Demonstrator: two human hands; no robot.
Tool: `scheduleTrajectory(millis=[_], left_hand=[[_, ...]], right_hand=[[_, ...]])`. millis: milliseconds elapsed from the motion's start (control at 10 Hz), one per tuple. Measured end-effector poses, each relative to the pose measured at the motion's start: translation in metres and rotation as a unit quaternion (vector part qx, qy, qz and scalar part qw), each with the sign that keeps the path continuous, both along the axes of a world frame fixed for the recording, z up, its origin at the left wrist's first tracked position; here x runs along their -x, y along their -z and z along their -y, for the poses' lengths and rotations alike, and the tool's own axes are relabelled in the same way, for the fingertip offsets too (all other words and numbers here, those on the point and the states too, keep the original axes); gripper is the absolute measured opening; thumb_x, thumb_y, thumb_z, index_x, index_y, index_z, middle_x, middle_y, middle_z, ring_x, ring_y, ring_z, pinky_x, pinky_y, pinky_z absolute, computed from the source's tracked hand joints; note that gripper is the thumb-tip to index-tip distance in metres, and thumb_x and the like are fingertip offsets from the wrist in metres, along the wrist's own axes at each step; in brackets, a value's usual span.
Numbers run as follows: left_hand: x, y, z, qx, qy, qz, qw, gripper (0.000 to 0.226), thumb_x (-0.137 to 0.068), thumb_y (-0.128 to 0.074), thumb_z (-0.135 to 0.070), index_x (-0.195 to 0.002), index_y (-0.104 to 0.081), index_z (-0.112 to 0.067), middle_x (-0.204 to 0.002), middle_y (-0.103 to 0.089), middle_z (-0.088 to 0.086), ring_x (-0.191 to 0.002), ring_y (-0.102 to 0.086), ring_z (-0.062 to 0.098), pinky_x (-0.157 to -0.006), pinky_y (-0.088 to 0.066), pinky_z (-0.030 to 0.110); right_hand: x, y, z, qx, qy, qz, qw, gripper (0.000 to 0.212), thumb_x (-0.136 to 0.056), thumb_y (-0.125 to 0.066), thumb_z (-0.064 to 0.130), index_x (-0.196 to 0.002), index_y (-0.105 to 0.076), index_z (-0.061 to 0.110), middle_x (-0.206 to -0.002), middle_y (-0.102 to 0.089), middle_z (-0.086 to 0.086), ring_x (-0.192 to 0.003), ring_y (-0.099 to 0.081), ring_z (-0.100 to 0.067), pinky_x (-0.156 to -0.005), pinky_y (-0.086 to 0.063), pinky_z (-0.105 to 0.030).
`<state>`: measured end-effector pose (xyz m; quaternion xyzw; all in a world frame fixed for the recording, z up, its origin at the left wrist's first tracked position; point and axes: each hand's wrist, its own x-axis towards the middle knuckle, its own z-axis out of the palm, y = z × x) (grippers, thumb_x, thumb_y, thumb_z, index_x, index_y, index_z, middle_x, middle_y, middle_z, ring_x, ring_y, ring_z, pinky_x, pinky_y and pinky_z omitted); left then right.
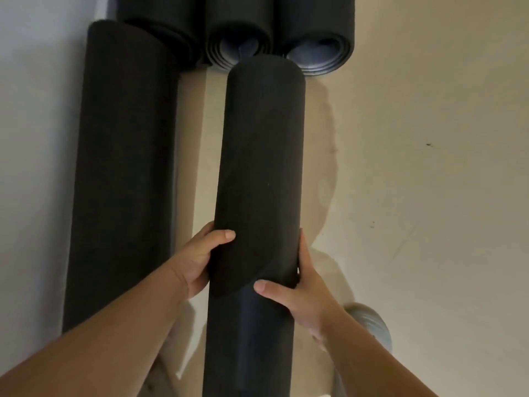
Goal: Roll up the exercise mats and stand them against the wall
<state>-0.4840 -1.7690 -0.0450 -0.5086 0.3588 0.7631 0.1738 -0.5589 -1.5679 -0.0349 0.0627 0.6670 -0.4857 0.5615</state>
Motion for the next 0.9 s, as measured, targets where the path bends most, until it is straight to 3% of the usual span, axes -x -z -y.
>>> scheduleTrajectory(millis=[100,200,300,400,500,600,700,800,900], left_hand=[[-0.001,0.017,0.021,-0.005,-0.002,0.021,1.0,0.055,-0.081,-0.073,-0.037,-0.133,-0.063,-0.02,-0.122,-0.074,0.006,-0.113,-0.07,0.027,-0.087,-0.054,0.039],[-0.006,0.018,0.034,0.053,0.003,0.034,0.998,0.045,-0.094,-0.065,-0.032,-0.138,-0.06,-0.026,-0.12,-0.074,-0.004,-0.116,-0.066,0.02,-0.092,-0.052,0.035],[-0.011,0.0,0.034,0.22,0.023,0.064,0.973,0.047,-0.099,-0.063,-0.029,-0.145,-0.051,-0.035,-0.127,-0.063,-0.016,-0.114,-0.059,0.003,-0.099,-0.047,0.03],[-0.027,-0.021,0.023,0.47,0.169,0.085,0.862,0.043,-0.101,-0.056,-0.041,-0.142,-0.05,-0.032,-0.125,-0.054,-0.017,-0.106,-0.056,-0.002,-0.095,-0.049,0.03],[-0.044,-0.026,0.014,0.503,0.272,0.032,0.82,0.05,-0.102,-0.048,-0.043,-0.151,-0.043,-0.032,-0.151,-0.046,-0.005,-0.137,-0.045,0.016,-0.114,-0.04,0.038],[-0.046,-0.028,0.02,0.532,0.353,0.025,0.769,0.054,-0.104,-0.032,-0.052,-0.155,-0.038,-0.034,-0.163,-0.034,0.001,-0.145,-0.034,0.022,-0.114,-0.024,0.032],[-0.043,-0.032,0.034,0.556,0.402,0.019,0.728,0.066,-0.1,-0.019,-0.059,-0.154,-0.042,-0.03,-0.163,-0.035,0.006,-0.139,-0.042,0.028,-0.112,-0.035,0.04],[-0.037,-0.043,0.039,0.546,0.488,0.036,0.68,0.07,-0.1,-0.011,-0.061,-0.157,-0.035,-0.029,-0.164,-0.032,0.009,-0.136,-0.048,0.03,-0.108,-0.043,0.046],[-0.031,-0.061,0.04,0.504,0.561,0.091,0.651,0.069,-0.1,-0.01,-0.061,-0.162,-0.017,-0.032,-0.17,-0.016,0.005,-0.145,-0.038,0.028,-0.114,-0.037,0.051]], right_hand=[[-0.005,0.028,0.025,-0.004,-0.001,-0.037,0.999,0.134,-0.063,-0.098,0.047,-0.16,-0.005,0.057,-0.149,-0.054,0.02,-0.132,-0.058,-0.008,-0.109,-0.052,-0.04],[-0.011,0.033,0.045,-0.021,-0.014,-0.055,0.998,0.131,-0.072,-0.093,0.048,-0.16,0.003,0.056,-0.152,-0.049,0.021,-0.133,-0.055,-0.006,-0.103,-0.051,-0.023],[-0.022,0.026,0.062,-0.062,-0.029,-0.087,0.994,0.136,-0.066,-0.09,0.061,-0.157,0.011,0.058,-0.155,-0.042,0.017,-0.136,-0.05,-0.013,-0.109,-0.049,-0.033],[-0.035,0.022,0.084,-0.09,-0.043,-0.124,0.987,0.14,-0.061,-0.09,0.066,-0.153,0.015,0.063,-0.159,-0.035,0.011,-0.14,-0.044,-0.018,-0.114,-0.046,-0.044],[-0.043,0.016,0.102,-0.128,-0.073,-0.167,0.975,0.134,-0.072,-0.085,0.063,-0.156,0.02,0.056,-0.155,-0.036,0.004,-0.132,-0.048,-0.018,-0.102,-0.047,-0.032],[-0.044,0.018,0.122,-0.143,-0.097,-0.198,0.965,0.124,-0.081,-0.078,0.059,-0.154,0.022,0.057,-0.149,-0.04,-0.003,-0.122,-0.055,-0.023,-0.096,-0.05,-0.033],[-0.04,0.02,0.137,-0.156,-0.137,-0.181,0.961,0.123,-0.086,-0.076,0.053,-0.15,0.03,0.058,-0.148,-0.037,-0.007,-0.117,-0.058,-0.029,-0.096,-0.053,-0.039],[-0.022,0.009,0.13,-0.137,-0.209,-0.121,0.961,0.137,-0.079,-0.083,0.055,-0.144,0.038,0.058,-0.162,-0.025,-0.006,-0.134,-0.05,-0.032,-0.104,-0.049,-0.041],[0.005,-0.018,0.118,-0.173,-0.323,-0.142,0.92,0.133,-0.074,-0.077,0.073,-0.148,0.033,0.059,-0.174,-0.005,-0.005,-0.152,-0.031,-0.04,-0.117,-0.04,-0.057]])
